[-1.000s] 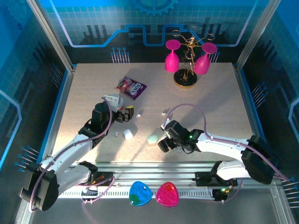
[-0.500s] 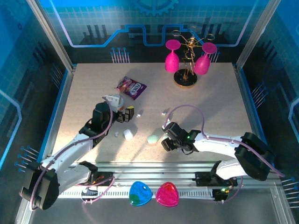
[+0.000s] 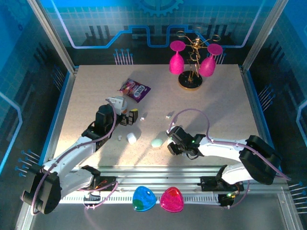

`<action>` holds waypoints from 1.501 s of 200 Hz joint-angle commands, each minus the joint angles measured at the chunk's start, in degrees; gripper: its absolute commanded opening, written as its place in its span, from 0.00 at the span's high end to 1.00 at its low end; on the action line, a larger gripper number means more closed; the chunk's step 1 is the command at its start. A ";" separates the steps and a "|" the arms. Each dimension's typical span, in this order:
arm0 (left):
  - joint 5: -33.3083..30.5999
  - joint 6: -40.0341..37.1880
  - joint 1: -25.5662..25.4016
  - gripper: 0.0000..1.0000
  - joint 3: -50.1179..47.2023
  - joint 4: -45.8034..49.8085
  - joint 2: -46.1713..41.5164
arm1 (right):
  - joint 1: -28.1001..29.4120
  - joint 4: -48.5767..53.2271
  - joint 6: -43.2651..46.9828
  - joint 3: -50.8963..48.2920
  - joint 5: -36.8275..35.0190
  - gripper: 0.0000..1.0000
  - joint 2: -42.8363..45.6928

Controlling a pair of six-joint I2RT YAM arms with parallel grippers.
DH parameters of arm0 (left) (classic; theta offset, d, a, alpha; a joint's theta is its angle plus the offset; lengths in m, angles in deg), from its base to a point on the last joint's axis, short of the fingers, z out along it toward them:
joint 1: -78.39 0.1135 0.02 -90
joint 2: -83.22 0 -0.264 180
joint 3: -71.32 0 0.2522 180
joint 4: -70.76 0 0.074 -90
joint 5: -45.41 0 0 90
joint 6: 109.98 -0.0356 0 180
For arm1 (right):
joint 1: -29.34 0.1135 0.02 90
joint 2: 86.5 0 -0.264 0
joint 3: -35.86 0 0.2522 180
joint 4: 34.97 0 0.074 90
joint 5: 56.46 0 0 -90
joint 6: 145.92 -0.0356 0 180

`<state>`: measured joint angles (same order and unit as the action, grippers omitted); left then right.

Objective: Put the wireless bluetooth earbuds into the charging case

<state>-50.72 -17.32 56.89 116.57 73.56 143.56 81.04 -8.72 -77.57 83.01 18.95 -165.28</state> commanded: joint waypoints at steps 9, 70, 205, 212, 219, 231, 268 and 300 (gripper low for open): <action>1.19 -0.28 -0.26 0.01 1.83 -0.90 -0.07 | 0.06 1.10 -0.24 -0.44 -0.45 0.63 0.02; 11.06 -4.31 -0.30 0.01 2.40 -1.34 -1.34 | -1.39 3.33 3.90 1.37 1.04 0.64 9.85; 55.47 -14.77 -10.75 0.02 9.58 3.07 5.10 | -13.56 14.89 21.42 14.57 36.95 0.68 25.75; 56.51 -15.55 -11.29 0.02 10.16 3.71 5.59 | -13.67 15.42 21.69 15.17 38.16 0.68 25.71; 57.57 -16.31 -11.68 0.02 10.88 4.58 6.14 | -13.65 15.75 21.82 15.69 39.37 0.69 25.70; 58.86 -17.40 -12.29 0.02 12.22 6.17 6.99 | -13.64 15.80 22.21 16.27 41.12 0.69 25.90; 61.78 -19.10 -13.59 0.12 15.25 9.07 9.22 | -13.69 14.50 22.66 16.44 43.40 0.71 26.14; 62.88 -20.40 -14.14 0.24 16.52 11.20 10.46 | -13.74 13.39 22.92 16.10 44.38 0.73 25.61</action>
<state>8.42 -34.90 43.40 130.80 81.50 153.22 67.88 4.92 -55.80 97.74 60.28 -139.79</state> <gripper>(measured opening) 0.797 0.331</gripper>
